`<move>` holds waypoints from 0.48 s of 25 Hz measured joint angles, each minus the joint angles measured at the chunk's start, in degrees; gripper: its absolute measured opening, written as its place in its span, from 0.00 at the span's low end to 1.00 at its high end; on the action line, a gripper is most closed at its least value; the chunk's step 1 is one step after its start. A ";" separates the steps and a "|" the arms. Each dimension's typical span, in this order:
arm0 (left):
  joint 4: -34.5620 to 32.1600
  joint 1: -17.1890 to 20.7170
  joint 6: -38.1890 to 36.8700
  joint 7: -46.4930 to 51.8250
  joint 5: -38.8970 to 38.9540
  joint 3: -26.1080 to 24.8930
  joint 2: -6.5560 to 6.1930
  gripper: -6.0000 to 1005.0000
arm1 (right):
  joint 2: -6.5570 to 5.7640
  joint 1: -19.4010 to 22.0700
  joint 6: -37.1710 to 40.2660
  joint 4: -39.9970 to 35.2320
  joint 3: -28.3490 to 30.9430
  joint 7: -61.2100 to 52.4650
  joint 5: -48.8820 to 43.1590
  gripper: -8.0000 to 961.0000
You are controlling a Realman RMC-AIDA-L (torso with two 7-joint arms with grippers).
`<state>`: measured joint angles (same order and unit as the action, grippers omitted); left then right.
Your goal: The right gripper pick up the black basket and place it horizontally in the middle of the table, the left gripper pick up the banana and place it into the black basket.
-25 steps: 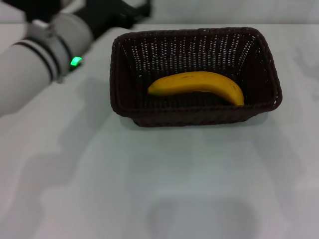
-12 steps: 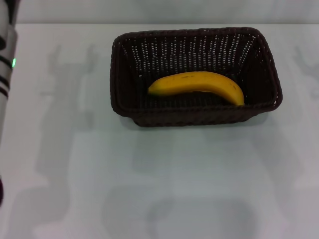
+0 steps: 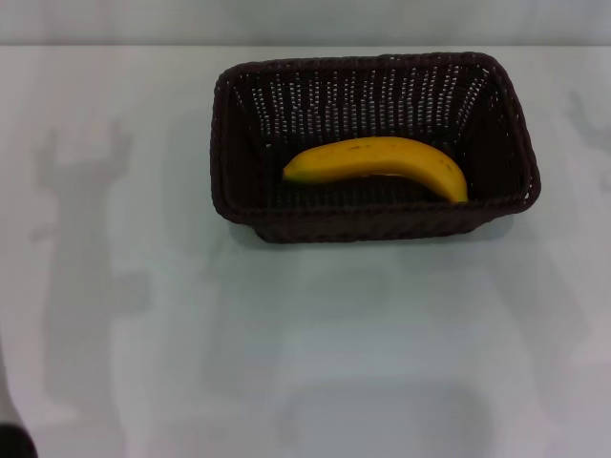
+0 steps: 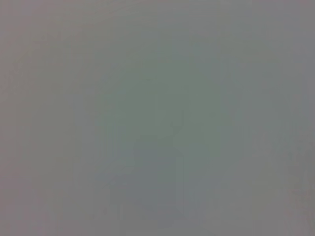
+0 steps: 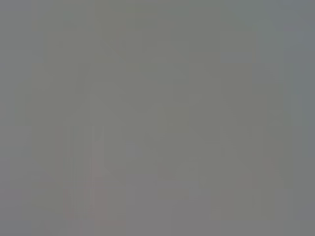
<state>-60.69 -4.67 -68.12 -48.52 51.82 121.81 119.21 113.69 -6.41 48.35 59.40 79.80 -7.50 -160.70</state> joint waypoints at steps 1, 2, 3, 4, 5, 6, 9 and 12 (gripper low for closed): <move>0.59 0.66 -1.42 0.78 0.29 0.45 0.05 0.88 | 0.01 0.00 -0.08 -0.01 0.09 -0.01 -0.03 0.86; 0.87 1.31 -2.05 1.15 0.58 0.69 0.09 0.88 | 0.01 0.00 -0.25 -0.02 0.14 -0.01 -0.05 0.86; 0.87 1.99 -2.32 1.26 1.15 0.88 0.15 0.88 | -0.02 -0.02 -0.43 -0.02 0.15 -0.02 -0.08 0.86; 0.88 2.53 -2.45 1.28 1.66 1.00 0.19 0.88 | -0.11 -0.06 -0.73 -0.02 0.16 -0.03 -0.09 0.86; 0.87 3.01 -2.51 1.30 2.85 1.21 0.20 0.88 | -0.21 -0.09 -1.18 -0.02 0.17 -0.03 -0.11 0.86; 0.86 3.51 -2.57 1.33 4.50 1.50 0.20 0.88 | -0.33 -0.14 -1.88 -0.02 0.23 -0.03 -0.15 0.86; 0.83 4.57 -2.65 1.24 7.80 1.92 0.18 0.88 | -0.42 -0.24 -3.30 -0.38 1.07 -0.04 -0.15 0.86; 0.88 5.76 -2.86 1.22 9.63 1.68 0.20 0.88 | -0.42 -0.24 -4.69 -0.92 2.64 0.05 -0.15 0.86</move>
<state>-59.81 1.09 -70.98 -47.29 61.45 123.49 119.41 113.26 -6.64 43.66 58.48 82.44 -7.45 -160.85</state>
